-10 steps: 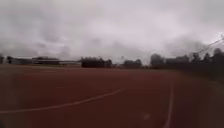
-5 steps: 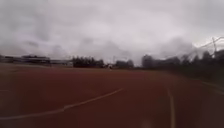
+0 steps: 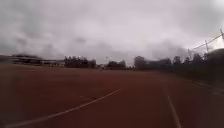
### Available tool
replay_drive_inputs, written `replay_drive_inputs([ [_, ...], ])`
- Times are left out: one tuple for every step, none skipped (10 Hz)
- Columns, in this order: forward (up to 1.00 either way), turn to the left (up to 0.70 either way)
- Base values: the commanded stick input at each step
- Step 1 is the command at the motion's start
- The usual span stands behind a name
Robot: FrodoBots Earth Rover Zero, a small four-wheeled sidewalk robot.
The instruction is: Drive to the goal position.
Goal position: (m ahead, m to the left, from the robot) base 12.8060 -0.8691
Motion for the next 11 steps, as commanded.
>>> replay_drive_inputs([
  [0.70, -0.35],
  [0.70, -0.35],
  [0.70, -0.35],
  [0.70, -0.35],
  [0.70, -0.35],
  [0.70, -0.35],
  [0.70, -0.35],
  [0.70, -0.35],
  [0.70, -0.35],
  [0.70, -0.35],
  [0.70, -0.35],
])
